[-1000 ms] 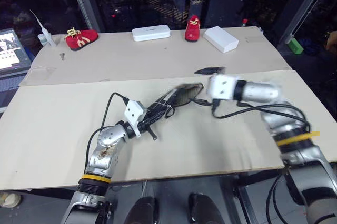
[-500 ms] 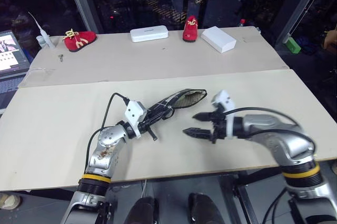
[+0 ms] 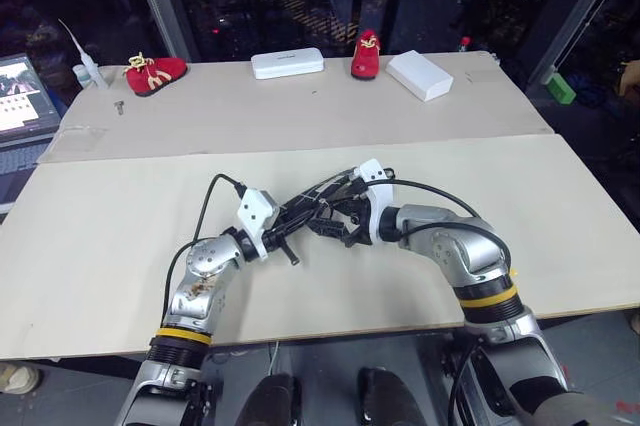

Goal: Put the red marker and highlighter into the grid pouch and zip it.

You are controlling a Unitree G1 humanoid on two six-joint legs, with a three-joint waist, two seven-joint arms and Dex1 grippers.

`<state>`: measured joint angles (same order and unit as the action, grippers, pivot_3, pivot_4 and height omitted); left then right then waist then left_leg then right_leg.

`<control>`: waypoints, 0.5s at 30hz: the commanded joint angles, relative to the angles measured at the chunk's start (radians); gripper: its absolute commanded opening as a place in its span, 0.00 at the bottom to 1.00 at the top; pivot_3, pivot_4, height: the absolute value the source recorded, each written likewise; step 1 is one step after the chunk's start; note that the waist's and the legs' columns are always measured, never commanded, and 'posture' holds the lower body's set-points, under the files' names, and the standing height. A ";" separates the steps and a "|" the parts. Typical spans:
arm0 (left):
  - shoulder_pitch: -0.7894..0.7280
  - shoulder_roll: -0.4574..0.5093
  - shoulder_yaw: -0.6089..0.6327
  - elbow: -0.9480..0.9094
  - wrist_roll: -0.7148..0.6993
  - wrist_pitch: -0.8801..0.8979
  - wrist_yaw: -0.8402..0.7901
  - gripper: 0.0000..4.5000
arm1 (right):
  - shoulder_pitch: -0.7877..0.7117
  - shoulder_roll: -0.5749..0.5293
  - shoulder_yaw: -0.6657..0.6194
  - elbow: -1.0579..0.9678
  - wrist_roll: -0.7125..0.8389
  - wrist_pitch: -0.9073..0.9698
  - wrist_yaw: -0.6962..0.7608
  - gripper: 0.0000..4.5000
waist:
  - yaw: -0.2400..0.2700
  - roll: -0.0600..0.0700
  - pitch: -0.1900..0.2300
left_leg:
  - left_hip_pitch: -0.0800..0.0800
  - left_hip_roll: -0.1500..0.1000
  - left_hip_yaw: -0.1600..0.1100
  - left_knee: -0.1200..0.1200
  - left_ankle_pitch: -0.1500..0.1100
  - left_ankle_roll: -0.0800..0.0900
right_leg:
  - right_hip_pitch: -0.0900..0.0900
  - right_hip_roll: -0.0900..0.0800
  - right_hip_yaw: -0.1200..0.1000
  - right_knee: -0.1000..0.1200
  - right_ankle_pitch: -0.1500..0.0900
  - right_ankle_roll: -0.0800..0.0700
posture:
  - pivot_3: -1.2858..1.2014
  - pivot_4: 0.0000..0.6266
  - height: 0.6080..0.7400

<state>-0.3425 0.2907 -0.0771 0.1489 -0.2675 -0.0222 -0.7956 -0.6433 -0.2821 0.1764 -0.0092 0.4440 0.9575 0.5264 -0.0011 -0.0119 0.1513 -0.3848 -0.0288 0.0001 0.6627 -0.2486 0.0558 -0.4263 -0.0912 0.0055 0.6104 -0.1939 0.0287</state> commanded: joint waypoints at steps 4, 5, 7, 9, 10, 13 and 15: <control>-0.009 0.001 0.007 -0.013 0.002 -0.020 0.000 0.00 | -0.018 -0.006 -0.046 -0.018 -0.007 -0.069 0.024 0.52 | -0.003 0.000 0.000 | 0.000 0.000 0.000 0.000 0.000 0.000 | 0.000 0.000 0.000 0.000 0.000 0.000 | 0.52 0.24 1.00; -0.009 0.001 0.007 -0.013 0.002 -0.020 0.000 0.00 | -0.017 -0.008 -0.047 -0.019 -0.006 -0.070 0.028 0.45 | -0.004 0.000 0.000 | 0.000 0.000 0.000 0.000 0.000 0.000 | 0.000 0.000 0.000 0.000 0.000 0.000 | 0.52 0.24 1.00; -0.010 0.002 0.008 -0.013 0.003 -0.021 0.001 0.00 | -0.015 -0.015 -0.046 -0.019 -0.012 -0.077 0.037 0.30 | -0.006 0.000 0.000 | 0.000 0.000 0.000 0.000 0.000 0.000 | 0.000 0.000 0.000 0.000 0.000 0.000 | 0.52 0.24 1.00; -0.009 0.002 0.008 -0.013 0.003 -0.021 0.002 0.00 | -0.011 -0.024 -0.046 -0.020 -0.014 -0.081 0.050 0.15 | -0.010 0.000 0.000 | 0.000 0.000 0.000 0.000 0.000 0.000 | 0.000 0.000 0.000 0.000 0.000 0.000 | 0.52 0.24 1.00; -0.009 0.002 0.008 -0.013 0.003 -0.021 0.002 0.00 | -0.009 -0.027 -0.046 -0.021 -0.015 -0.082 0.054 0.08 | -0.011 0.000 0.000 | 0.000 0.000 0.000 0.000 0.000 0.000 | 0.000 0.000 0.000 0.000 0.000 0.000 | 0.52 0.24 1.00; -0.005 0.003 0.008 -0.019 0.003 -0.018 0.003 0.00 | -0.001 -0.050 -0.048 -0.027 -0.020 -0.077 0.069 0.02 | -0.012 0.000 0.000 | 0.000 0.000 0.000 0.000 0.000 0.000 | 0.000 0.001 0.000 0.000 0.000 0.000 | 0.52 0.24 1.00; -0.003 0.004 0.008 -0.023 0.003 -0.017 0.005 0.00 | 0.001 -0.075 -0.051 -0.014 -0.035 -0.073 0.069 0.02 | -0.011 0.000 0.000 | 0.000 0.000 0.000 0.000 0.000 0.000 | 0.000 0.000 0.000 0.000 0.000 0.000 | 0.52 0.24 1.00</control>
<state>-0.3418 0.2912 -0.0773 0.1488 -0.2674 -0.0221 -0.7952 -0.6414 -0.3395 0.1493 0.0014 0.4144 0.9033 0.5888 -0.0122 -0.0119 0.1513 -0.3845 -0.0287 0.0001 0.6627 -0.2486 0.0558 -0.4265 -0.0908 0.0056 0.6105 -0.1939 0.0287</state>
